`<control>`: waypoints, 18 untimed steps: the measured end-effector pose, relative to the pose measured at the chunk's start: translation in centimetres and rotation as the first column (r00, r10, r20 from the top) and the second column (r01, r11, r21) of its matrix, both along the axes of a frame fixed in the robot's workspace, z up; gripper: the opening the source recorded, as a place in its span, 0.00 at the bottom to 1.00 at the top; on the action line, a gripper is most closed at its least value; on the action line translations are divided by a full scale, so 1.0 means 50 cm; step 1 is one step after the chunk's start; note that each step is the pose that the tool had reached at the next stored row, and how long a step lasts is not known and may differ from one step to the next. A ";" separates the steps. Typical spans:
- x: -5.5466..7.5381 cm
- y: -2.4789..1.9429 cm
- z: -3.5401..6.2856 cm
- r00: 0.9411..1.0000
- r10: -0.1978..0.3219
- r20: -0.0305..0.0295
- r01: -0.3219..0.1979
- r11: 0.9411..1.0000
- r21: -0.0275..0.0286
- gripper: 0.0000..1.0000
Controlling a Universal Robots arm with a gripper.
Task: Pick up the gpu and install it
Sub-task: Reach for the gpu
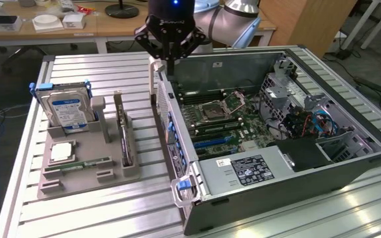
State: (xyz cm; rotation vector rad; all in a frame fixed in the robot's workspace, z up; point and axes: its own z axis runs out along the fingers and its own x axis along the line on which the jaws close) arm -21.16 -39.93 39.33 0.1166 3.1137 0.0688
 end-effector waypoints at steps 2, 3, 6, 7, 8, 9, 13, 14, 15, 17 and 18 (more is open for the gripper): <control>-0.002 0.0000 0.000 1.000 0.000 0.000 0.000 1.000 0.000 0.10; -0.004 0.0000 0.000 1.000 0.000 0.000 0.000 1.000 0.000 0.10; -0.007 0.0000 0.000 1.000 0.000 0.000 0.000 1.000 0.000 0.10; -0.009 0.0000 0.000 1.000 0.000 0.000 0.000 1.000 0.000 0.10; -0.010 0.0000 0.000 1.000 0.000 0.000 0.000 1.000 0.000 0.10; -0.011 -0.0001 0.000 1.000 0.000 0.000 0.000 1.000 0.000 0.10; -0.016 -0.0001 0.000 1.000 0.000 0.000 0.000 1.000 0.000 0.10; -0.018 -0.0001 0.000 1.000 0.000 0.000 0.000 1.000 0.000 0.10; -0.019 -0.0001 0.000 1.000 0.000 0.000 0.000 1.000 0.000 0.10; -0.022 -0.0001 0.000 1.000 0.000 0.000 0.000 1.000 0.000 0.10; -0.023 -0.0001 0.000 1.000 0.000 0.000 0.000 1.000 0.000 0.10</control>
